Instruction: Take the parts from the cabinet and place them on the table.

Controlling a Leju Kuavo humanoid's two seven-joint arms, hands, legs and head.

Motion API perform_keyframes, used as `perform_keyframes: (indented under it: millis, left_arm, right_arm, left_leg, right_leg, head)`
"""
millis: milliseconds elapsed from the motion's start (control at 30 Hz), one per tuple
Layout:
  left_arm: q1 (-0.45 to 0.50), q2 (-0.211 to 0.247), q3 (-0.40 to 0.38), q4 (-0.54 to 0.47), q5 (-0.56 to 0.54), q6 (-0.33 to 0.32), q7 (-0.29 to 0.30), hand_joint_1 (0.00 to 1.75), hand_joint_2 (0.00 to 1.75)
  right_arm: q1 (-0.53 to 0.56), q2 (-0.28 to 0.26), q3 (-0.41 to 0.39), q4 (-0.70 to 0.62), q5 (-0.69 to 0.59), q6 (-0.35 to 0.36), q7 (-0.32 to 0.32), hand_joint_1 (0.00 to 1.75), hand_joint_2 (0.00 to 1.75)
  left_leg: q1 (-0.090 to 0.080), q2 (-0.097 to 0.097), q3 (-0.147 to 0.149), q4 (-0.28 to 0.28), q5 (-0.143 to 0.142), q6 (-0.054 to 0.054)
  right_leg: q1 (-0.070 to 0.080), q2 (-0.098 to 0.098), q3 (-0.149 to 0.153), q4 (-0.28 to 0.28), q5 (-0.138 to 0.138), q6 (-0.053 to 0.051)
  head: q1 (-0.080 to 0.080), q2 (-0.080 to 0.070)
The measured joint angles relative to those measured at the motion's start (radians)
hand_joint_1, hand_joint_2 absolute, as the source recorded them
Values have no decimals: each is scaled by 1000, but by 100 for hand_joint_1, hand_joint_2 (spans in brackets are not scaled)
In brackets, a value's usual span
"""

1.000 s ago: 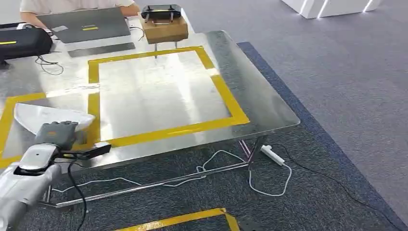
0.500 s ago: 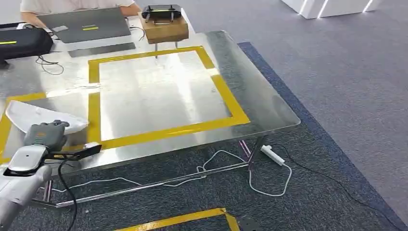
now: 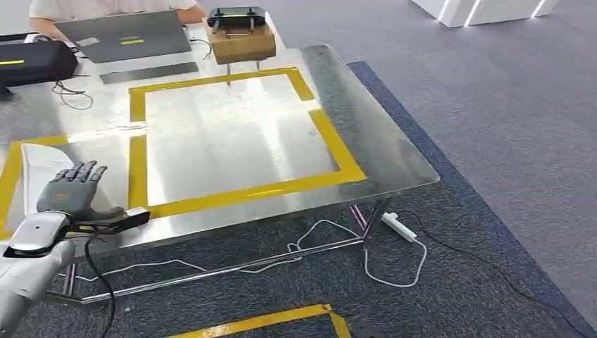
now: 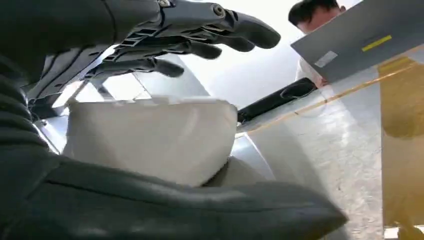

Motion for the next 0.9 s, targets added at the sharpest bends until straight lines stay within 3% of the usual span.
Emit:
perform_keyframes:
  millis: [133, 367, 467, 733, 900]
  left_arm:
    - [8, -8, 16, -36, 68, 11, -44, 0, 0]
    - [28, -23, 125, -235, 406, 25, -146, 0, 0]
    - [32, -20, 187, -319, 494, 28, -170, 0, 0]
    - [63, -6, 278, -453, 539, 24, -188, 0, 0]
    - [84, 3, 303, -483, 540, 19, -185, 0, 0]
  right_arm:
    - [0, 0, 0, 0, -8, -5, 1, 0, 0]
    - [1, 0, 0, 0, -11, -11, 11, 0, 0]
    - [3, 0, 0, 0, -10, -21, 15, 0, 0]
    - [4, 0, 0, 0, 2, -44, 23, 0, 0]
    - [5, 0, 1, 0, 10, -46, 27, 0, 0]
  left_leg:
    - [0, 0, 0, 0, 0, 0]
    - [0, 0, 0, 0, 0, 0]
    - [0, 0, 0, 0, 0, 0]
    - [-3, 0, -1, 2, -1, 2]
    - [-6, 0, -4, 8, -6, 10]
  right_leg:
    - [0, 0, 0, 0, 0, 0]
    - [0, 0, 0, 0, 0, 0]
    - [0, 0, 0, 0, 0, 0]
    - [-3, 0, 0, 0, 0, 0]
    - [-7, 0, 0, 0, -1, 6]
  head:
    - [0, 0]
    - [0, 0]
    - [0, 0]
    - [0, 0]
    - [0, 0]
